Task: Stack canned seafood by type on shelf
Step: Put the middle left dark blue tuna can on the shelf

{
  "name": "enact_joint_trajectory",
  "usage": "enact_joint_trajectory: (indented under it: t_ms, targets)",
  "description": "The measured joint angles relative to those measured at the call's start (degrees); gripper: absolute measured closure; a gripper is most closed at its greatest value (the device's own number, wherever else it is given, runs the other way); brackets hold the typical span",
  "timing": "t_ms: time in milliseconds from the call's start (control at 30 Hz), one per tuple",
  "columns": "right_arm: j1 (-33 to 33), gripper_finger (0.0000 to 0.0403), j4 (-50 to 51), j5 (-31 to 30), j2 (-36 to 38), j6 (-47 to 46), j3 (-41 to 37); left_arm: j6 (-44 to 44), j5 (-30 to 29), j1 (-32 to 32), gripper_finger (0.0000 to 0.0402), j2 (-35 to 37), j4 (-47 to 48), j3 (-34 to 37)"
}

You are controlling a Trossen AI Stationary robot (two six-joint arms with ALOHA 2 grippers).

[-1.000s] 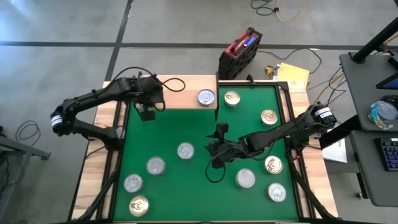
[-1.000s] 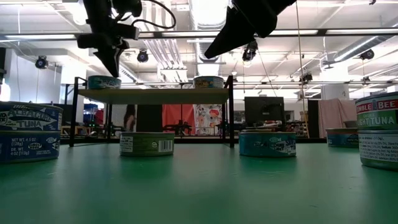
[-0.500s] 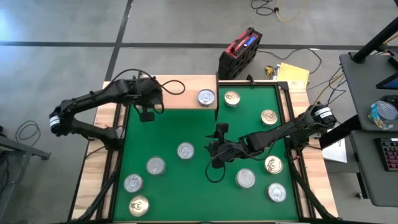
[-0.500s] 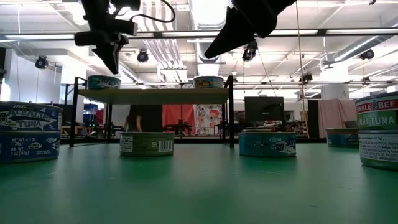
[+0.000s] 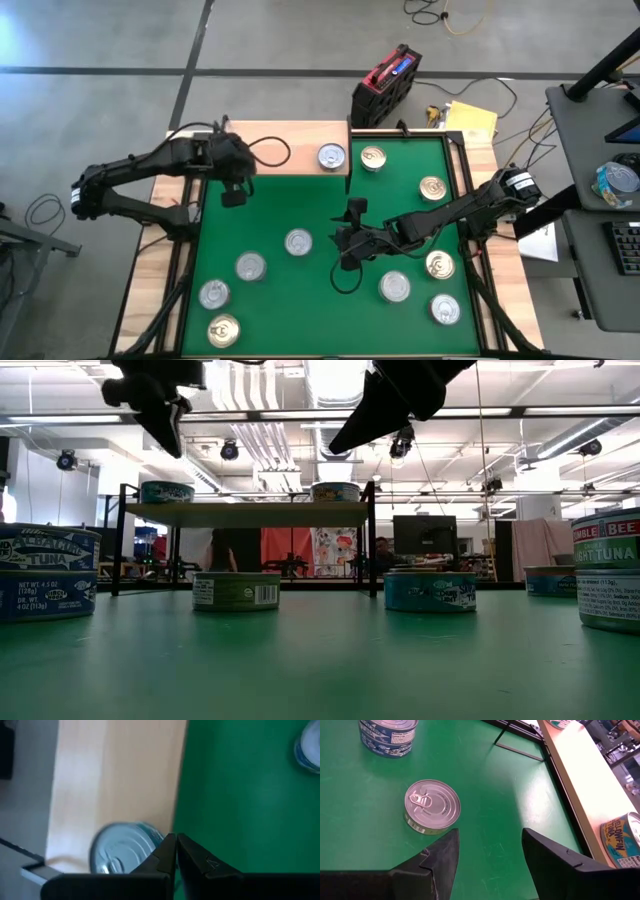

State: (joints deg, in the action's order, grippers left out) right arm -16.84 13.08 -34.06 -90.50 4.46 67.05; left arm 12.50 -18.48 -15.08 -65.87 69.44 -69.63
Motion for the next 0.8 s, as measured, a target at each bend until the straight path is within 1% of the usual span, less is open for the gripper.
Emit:
enact_joint_trajectory:
  t_ms: [133,267,367,533,700,733,800]
  targets:
    - [0.0,0.0197,0.0,0.0,0.0,-0.48,0.0,-4.96,-0.02,0.03,0.0401,-0.65,4.2,0.0]
    - [0.0,0.0197,0.0,0.02,0.0,-0.52,0.0,-6.91,0.0,0.03,0.0401,-1.73,5.32,0.17]
    - [0.0,0.0197,0.41,0.02,0.0,-0.6,0.0,-7.04,0.0,0.03,0.0401,-2.35,5.33,1.35]
    - [-0.02,0.0197,5.05,0.02,0.0,-3.34,0.0,-7.05,-0.12,0.03,0.0401,-2.21,4.93,5.63]
    - [-0.02,0.0197,5.49,0.02,0.0,-3.97,0.02,-5.8,-0.53,0.03,0.0402,-1.62,1.84,7.68]
    - [-0.02,0.0197,5.49,0.02,0.0,-3.96,0.0,-5.41,-0.77,0.03,0.0401,-1.63,1.21,7.74]
    - [-0.02,0.0197,5.48,0.01,0.0,-4.06,0.01,-4.53,-3.01,0.03,0.0401,-1.64,0.54,7.76]
